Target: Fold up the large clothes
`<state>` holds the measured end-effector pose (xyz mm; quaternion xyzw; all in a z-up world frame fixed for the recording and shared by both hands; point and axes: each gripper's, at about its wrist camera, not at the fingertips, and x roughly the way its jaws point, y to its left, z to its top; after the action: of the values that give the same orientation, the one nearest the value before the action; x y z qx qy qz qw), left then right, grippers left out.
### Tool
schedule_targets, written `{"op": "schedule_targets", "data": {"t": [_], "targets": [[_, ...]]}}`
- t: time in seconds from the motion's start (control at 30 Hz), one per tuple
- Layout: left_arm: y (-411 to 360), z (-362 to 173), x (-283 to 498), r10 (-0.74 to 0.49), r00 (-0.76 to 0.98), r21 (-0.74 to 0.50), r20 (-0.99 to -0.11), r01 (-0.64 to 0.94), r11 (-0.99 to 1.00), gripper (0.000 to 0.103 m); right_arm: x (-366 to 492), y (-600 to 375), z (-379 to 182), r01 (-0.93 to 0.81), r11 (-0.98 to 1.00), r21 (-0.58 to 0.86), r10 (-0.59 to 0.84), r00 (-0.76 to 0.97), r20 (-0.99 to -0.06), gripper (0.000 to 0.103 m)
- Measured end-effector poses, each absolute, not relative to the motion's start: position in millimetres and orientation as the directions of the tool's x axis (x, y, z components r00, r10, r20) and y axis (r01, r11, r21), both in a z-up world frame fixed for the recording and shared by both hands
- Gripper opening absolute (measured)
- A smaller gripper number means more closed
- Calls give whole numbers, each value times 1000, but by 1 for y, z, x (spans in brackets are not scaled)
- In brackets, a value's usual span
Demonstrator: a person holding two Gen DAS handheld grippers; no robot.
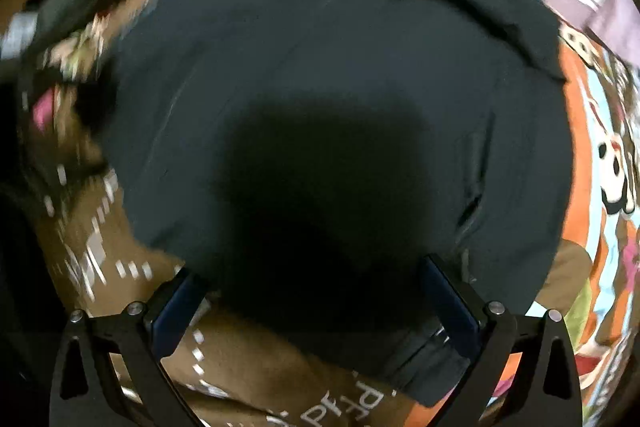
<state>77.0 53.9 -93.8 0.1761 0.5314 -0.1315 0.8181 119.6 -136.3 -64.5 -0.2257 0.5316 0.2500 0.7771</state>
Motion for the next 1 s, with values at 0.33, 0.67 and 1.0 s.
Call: {"op": "schedule_targets", "data": {"t": [0.33,0.67,1.0], "targets": [[49,-104,70,22,434,206,-900,381,901,101,135,-128,-69,-474,840,-264,56,561,-826,103],[31,-89,47,135,622,399,-772,308,863,101,168,-135,21,-429,901,-65,246,628,-738,103],[48,-74,61,284,725,497,-628,92,863,101,188,-152,29,-399,910,109,336,561,-756,103]]}}
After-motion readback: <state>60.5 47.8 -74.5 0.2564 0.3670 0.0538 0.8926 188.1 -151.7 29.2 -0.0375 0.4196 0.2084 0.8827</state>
